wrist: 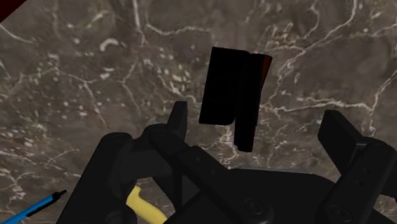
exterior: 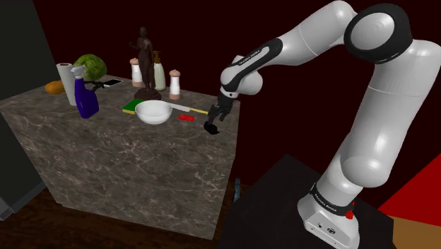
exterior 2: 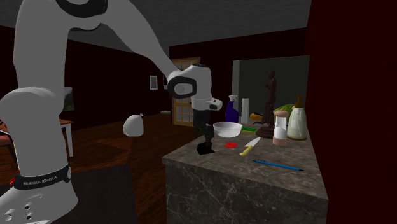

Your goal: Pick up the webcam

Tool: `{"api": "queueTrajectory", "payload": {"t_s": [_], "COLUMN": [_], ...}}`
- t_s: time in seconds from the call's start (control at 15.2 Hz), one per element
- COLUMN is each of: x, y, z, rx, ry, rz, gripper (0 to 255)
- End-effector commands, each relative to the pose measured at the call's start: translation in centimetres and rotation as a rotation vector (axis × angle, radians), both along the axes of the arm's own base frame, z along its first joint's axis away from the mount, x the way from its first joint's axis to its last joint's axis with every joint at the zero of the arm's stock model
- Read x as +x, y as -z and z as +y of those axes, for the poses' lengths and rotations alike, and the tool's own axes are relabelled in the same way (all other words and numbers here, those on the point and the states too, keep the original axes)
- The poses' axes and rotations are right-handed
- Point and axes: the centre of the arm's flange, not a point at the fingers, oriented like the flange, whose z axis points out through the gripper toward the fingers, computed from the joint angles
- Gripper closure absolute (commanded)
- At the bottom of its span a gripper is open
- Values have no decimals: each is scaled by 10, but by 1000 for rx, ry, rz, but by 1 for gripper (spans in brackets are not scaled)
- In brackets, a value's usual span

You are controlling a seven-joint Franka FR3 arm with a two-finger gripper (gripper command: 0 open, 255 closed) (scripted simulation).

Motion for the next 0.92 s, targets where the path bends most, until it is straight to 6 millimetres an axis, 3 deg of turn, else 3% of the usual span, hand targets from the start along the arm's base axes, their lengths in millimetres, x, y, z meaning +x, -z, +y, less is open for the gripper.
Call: {"api": "queueTrajectory", "payload": {"t_s": [0.0,0.46,0.53,0.86], "x": [5,5,6,7], "y": [14,43,43,45], "z": [0,0,-1,0], "rx": [4,4,4,4], "ry": [0,0,0,0], "rz": [-5,-4,-4,-4], "gripper": [0,0,255,255]}}
